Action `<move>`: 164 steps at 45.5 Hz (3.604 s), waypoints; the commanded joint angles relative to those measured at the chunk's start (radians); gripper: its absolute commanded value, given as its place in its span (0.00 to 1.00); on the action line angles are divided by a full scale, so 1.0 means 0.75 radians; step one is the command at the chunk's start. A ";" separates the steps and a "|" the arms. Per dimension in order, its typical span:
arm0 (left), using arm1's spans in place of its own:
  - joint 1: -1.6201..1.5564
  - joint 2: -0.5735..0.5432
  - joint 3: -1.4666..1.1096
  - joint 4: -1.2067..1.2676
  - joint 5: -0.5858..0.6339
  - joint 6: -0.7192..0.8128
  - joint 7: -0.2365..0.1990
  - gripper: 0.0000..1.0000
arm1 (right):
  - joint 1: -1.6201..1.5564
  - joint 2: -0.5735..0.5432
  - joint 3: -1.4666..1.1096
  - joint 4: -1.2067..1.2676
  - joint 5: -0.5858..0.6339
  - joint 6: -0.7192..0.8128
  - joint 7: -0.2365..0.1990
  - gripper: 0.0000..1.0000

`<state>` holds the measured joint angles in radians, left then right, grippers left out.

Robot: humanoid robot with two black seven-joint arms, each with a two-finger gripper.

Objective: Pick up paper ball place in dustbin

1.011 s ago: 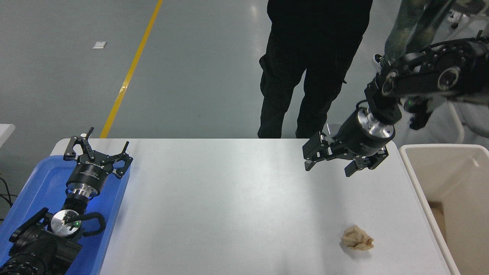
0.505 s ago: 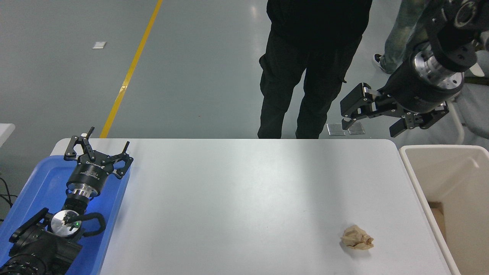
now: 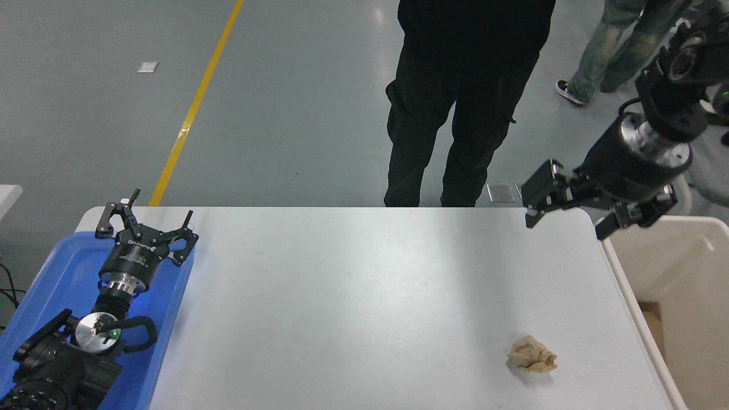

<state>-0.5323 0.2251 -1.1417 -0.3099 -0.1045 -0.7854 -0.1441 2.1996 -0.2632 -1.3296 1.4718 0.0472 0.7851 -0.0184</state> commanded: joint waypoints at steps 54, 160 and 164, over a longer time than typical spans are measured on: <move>0.000 0.001 -0.002 0.000 -0.002 0.000 0.000 0.99 | -1.172 0.181 0.190 -0.482 -0.132 -0.793 -0.164 0.84; -0.002 0.001 0.001 0.000 0.000 0.000 0.000 0.99 | 0.309 -0.293 0.159 0.054 0.005 0.000 -0.149 0.00; -0.002 0.001 -0.001 0.000 0.000 0.000 0.000 0.99 | 0.307 -0.295 0.147 0.050 0.005 0.000 -0.149 0.00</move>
<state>-0.5338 0.2244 -1.1424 -0.3098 -0.1043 -0.7854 -0.1441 2.3751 -0.4727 -1.1995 1.5089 0.0498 0.7705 -0.1305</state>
